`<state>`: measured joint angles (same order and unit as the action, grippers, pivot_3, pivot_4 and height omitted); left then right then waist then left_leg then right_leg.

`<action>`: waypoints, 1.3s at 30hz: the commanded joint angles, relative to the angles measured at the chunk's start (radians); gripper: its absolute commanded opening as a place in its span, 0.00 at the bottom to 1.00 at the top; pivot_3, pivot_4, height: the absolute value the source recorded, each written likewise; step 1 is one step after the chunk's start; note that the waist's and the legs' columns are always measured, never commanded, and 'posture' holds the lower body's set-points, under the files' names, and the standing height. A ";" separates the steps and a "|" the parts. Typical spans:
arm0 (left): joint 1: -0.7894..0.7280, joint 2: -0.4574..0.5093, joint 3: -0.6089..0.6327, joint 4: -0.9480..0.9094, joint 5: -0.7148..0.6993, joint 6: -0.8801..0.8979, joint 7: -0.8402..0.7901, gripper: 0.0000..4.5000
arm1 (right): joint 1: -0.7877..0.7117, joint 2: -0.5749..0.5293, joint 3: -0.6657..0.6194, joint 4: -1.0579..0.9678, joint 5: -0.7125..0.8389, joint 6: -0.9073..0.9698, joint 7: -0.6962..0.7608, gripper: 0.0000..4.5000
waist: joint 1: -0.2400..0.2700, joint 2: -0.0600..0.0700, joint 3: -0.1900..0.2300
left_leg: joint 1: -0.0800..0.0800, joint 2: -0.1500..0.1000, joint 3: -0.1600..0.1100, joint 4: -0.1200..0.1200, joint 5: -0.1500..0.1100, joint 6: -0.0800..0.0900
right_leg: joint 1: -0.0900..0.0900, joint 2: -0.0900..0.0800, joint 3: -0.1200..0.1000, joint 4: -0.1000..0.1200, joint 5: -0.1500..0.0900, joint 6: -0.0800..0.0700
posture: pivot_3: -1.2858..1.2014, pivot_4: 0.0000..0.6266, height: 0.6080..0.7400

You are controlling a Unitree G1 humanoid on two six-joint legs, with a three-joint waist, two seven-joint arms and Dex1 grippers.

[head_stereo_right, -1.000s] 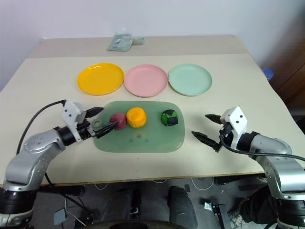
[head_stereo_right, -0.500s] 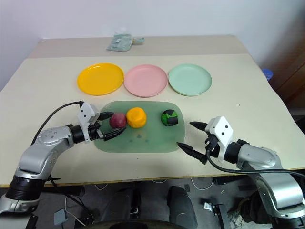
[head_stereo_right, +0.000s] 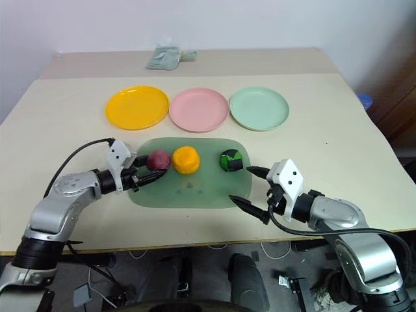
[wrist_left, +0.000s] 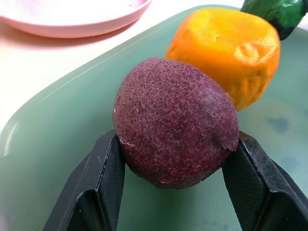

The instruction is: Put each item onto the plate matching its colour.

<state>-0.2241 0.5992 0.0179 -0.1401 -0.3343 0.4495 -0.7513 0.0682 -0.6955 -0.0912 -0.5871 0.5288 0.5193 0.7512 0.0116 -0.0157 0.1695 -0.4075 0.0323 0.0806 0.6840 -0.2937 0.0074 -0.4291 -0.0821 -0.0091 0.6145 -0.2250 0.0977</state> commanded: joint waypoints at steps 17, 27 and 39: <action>-0.721 -0.401 -0.098 0.714 0.256 -0.078 0.416 0.60 | -0.122 0.096 0.067 -0.015 -0.037 -0.027 -0.099 1.00 | -0.003 -0.003 -0.001 | 0.000 -0.003 0.000 0.001 0.000 0.000 | 0.002 0.001 -0.001 0.000 0.002 0.005 | 0.52 0.24 1.00; -0.918 -0.450 -0.084 1.122 0.320 -0.177 0.452 0.75 | -0.077 0.133 0.064 -0.066 -0.061 -0.026 -0.170 1.00 | 0.001 -0.003 0.000 | -0.001 -0.003 0.000 0.001 0.000 0.000 | 0.002 0.001 -0.002 0.000 0.002 0.006 | 0.52 0.24 1.00; -0.640 -0.333 0.079 0.637 0.157 -0.224 0.316 0.99 | -0.121 0.127 0.069 -0.033 -0.058 -0.017 -0.171 1.00 | -0.014 -0.003 0.000 | 0.000 -0.001 -0.001 0.001 0.000 0.000 | 0.001 0.001 -0.001 0.002 0.002 0.005 | 0.52 0.24 1.00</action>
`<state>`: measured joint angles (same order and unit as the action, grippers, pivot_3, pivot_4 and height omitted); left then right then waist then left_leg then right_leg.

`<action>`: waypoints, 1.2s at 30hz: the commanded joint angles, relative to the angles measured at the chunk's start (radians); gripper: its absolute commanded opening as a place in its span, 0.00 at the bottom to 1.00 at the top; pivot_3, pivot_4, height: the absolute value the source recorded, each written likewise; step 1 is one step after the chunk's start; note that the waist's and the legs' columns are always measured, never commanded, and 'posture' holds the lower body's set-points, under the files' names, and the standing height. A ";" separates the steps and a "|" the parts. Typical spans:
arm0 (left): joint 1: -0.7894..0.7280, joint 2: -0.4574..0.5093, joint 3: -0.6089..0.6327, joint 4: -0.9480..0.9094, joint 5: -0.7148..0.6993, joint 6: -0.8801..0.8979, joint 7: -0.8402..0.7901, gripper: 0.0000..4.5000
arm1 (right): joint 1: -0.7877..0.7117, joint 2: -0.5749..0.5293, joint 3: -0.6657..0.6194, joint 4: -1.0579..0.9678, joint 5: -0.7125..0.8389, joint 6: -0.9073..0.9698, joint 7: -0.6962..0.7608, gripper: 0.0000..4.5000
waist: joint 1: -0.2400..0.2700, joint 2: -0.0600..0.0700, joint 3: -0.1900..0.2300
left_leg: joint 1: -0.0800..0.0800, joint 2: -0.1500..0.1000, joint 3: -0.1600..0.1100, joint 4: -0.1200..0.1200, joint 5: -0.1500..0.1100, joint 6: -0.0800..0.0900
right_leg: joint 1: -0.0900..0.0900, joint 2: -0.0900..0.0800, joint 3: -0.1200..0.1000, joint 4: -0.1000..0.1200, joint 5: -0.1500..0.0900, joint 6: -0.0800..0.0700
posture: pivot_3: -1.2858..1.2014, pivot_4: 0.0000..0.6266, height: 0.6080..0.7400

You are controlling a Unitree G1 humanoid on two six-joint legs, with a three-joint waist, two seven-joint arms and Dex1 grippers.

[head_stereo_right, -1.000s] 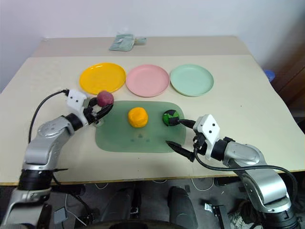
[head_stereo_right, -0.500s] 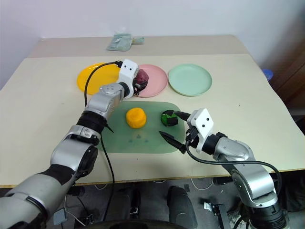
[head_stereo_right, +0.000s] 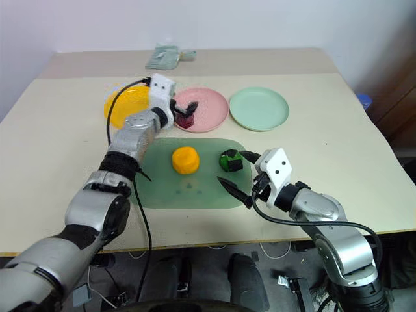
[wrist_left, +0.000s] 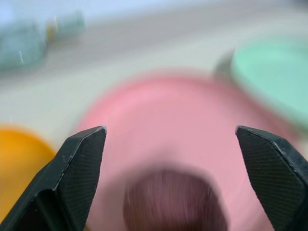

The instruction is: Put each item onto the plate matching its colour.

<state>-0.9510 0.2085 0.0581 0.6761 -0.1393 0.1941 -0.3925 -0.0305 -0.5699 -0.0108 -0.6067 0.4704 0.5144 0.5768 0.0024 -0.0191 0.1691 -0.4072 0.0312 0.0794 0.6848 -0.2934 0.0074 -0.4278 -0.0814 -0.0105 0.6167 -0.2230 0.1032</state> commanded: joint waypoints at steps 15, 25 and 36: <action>0.589 0.368 -0.046 -0.874 -0.256 0.264 -0.455 0.99 | 0.037 -0.067 -0.043 0.009 0.039 -0.012 0.133 1.00 | 0.013 0.000 0.000 | 0.001 0.000 -0.001 0.000 0.001 -0.001 | 0.001 -0.001 0.000 0.002 -0.002 -0.004 | 0.52 0.24 1.00; 0.508 0.357 -0.198 -0.779 -0.156 0.260 -0.486 0.99 | 0.094 -0.082 -0.078 -0.040 0.042 -0.012 0.127 1.00 | 0.009 0.000 0.000 | 0.001 0.000 -0.001 0.001 0.001 -0.001 | 0.001 0.000 0.000 0.002 -0.002 -0.004 | 0.52 0.24 1.00; 0.470 0.301 -0.230 -0.718 -0.108 0.268 -0.465 0.72 | 0.107 -0.074 -0.074 -0.059 0.036 -0.011 0.097 1.00 | 0.010 0.000 0.000 | 0.001 0.000 -0.001 0.001 0.001 -0.001 | 0.001 0.000 0.000 0.002 -0.002 -0.004 | 0.52 0.24 1.00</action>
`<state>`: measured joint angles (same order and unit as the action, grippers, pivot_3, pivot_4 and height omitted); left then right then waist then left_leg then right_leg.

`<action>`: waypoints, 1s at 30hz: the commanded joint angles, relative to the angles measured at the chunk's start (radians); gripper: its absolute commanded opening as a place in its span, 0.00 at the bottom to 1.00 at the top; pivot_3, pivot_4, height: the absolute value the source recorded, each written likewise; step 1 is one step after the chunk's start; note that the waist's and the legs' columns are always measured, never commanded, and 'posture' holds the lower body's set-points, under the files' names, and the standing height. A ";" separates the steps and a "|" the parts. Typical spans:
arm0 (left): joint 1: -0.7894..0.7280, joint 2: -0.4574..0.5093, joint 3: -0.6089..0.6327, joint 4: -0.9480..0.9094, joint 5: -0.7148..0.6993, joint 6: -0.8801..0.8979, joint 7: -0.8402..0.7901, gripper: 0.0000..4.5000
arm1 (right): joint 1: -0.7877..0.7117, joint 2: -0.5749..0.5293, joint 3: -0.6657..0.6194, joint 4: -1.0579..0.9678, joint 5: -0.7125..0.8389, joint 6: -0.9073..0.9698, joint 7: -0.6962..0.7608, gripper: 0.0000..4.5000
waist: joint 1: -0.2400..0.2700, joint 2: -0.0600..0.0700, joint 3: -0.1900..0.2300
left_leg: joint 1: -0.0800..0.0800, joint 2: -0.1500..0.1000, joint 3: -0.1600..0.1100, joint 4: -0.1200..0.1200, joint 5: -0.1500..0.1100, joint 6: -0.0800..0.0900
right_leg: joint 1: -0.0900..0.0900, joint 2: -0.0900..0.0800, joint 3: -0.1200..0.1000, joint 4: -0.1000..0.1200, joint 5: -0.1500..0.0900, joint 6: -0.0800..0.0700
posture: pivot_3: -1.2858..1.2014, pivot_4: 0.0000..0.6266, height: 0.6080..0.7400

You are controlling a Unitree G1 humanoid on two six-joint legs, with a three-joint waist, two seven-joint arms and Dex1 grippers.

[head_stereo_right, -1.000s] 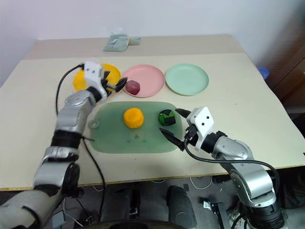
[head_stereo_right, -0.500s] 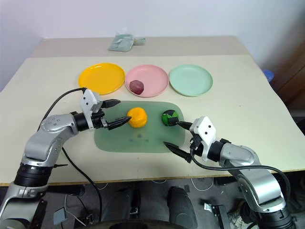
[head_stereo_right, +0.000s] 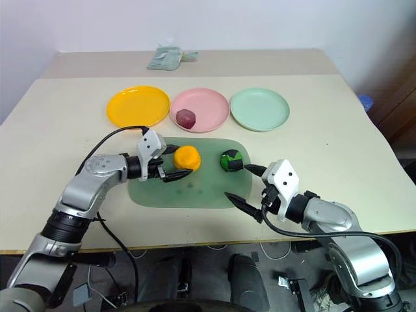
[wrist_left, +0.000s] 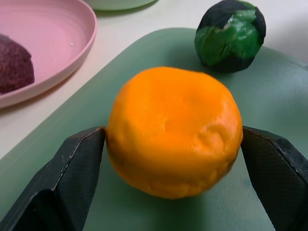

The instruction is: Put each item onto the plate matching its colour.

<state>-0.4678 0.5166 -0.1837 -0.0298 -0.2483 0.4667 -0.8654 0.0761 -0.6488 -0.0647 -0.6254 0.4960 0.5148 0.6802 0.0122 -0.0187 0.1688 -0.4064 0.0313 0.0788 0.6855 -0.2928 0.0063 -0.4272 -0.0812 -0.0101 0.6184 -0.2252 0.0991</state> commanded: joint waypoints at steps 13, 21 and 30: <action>-0.209 -0.187 0.259 0.215 0.183 0.016 0.702 0.66 | -0.051 0.012 0.007 -0.002 0.000 -0.022 -0.002 1.00 | -0.002 -0.001 0.000 | 0.000 -0.001 -0.001 0.001 0.000 0.000 | 0.000 0.000 0.000 0.000 0.002 0.004 | 0.52 0.24 1.00; -0.453 -0.210 0.340 0.680 0.219 -0.066 0.910 0.66 | -0.089 0.027 0.042 0.028 -0.011 -0.032 0.006 1.00 | 0.003 -0.002 0.000 | -0.001 -0.001 0.001 0.001 0.000 0.000 | 0.000 0.000 -0.002 0.000 0.002 0.004 | 0.52 0.24 1.00; -0.569 -0.203 0.367 0.919 0.179 -0.180 0.847 0.98 | -0.080 0.032 0.033 0.024 -0.027 -0.045 -0.009 1.00 | -0.001 -0.002 0.000 | -0.001 -0.001 0.001 0.001 0.000 0.000 | 0.000 0.000 -0.002 0.000 0.002 0.004 | 0.52 0.24 1.00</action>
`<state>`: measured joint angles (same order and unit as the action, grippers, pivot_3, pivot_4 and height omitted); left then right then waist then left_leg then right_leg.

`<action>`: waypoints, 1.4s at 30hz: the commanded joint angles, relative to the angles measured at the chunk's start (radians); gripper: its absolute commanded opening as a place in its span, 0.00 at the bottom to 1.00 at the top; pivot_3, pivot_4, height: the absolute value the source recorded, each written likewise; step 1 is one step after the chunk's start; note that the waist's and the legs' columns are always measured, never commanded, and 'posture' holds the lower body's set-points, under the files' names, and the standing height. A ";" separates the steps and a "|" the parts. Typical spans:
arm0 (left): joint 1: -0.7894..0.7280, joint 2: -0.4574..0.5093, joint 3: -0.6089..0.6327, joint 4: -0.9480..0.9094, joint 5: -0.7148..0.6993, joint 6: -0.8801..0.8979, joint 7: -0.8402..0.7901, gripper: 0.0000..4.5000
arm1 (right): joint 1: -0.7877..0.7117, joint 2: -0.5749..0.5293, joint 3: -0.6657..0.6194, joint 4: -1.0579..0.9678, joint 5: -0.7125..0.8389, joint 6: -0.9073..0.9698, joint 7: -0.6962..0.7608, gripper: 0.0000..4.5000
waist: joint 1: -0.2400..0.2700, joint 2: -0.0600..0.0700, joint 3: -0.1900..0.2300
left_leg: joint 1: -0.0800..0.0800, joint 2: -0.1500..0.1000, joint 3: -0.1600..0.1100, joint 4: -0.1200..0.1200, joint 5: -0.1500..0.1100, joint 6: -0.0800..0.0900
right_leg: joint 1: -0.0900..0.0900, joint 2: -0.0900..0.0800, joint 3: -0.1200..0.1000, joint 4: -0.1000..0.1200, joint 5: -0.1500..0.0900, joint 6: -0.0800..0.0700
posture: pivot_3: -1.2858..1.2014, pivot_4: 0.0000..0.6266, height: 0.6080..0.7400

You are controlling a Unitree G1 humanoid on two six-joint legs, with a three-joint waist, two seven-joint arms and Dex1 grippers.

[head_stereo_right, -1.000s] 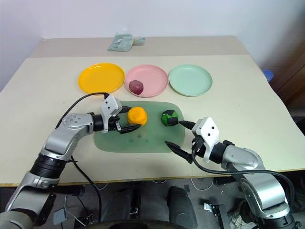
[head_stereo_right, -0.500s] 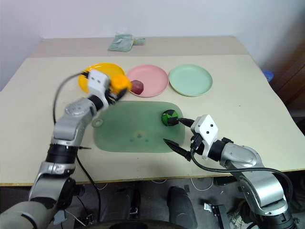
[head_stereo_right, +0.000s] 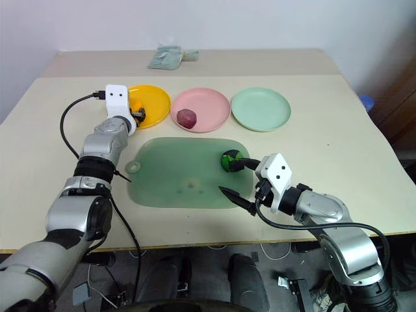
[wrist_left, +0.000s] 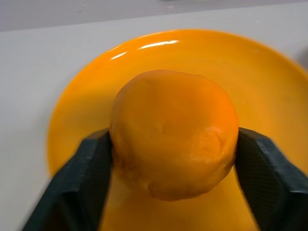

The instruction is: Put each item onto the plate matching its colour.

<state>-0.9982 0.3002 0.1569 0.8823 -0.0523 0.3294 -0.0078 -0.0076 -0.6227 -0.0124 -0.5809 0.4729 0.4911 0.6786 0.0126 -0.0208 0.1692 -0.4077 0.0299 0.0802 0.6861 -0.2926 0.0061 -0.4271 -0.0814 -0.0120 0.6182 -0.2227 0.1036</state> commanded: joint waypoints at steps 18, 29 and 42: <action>0.638 0.193 -0.213 -1.033 -0.280 -0.040 -0.766 0.98 | -0.143 0.094 0.030 0.134 -0.090 0.044 -0.155 1.00 | -0.014 0.001 -0.001 | 0.002 0.002 0.001 -0.001 0.001 -0.002 | 0.000 0.000 0.001 0.003 0.000 -0.001 | 0.52 0.24 1.00; 0.843 0.294 -0.226 -1.201 -0.337 -0.049 -0.919 0.98 | -0.253 0.181 0.094 0.298 -0.152 0.044 -0.168 1.00 | -0.004 0.002 -0.001 | 0.002 0.002 -0.001 -0.001 0.001 -0.001 | -0.001 0.000 0.002 0.002 -0.002 -0.005 | 0.52 0.24 1.00; 0.883 0.288 -0.219 -1.230 -0.342 -0.053 -0.915 1.00 | -0.270 0.224 0.100 0.369 -0.213 0.030 -0.181 0.60 | -0.006 0.002 -0.001 | 0.002 0.002 -0.001 -0.001 0.001 -0.001 | -0.001 0.000 0.002 0.002 -0.002 -0.005 | 0.52 0.24 1.00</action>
<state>-0.1186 0.5858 -0.0842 -0.3128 -0.3847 0.2949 -0.9251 -0.2647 -0.4058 0.1025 -0.1783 0.2579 0.5379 0.4981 0.0062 -0.0186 0.1682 -0.4061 0.0318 0.0791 0.6852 -0.2920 0.0049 -0.4281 -0.0815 -0.0101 0.6205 -0.2249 0.0990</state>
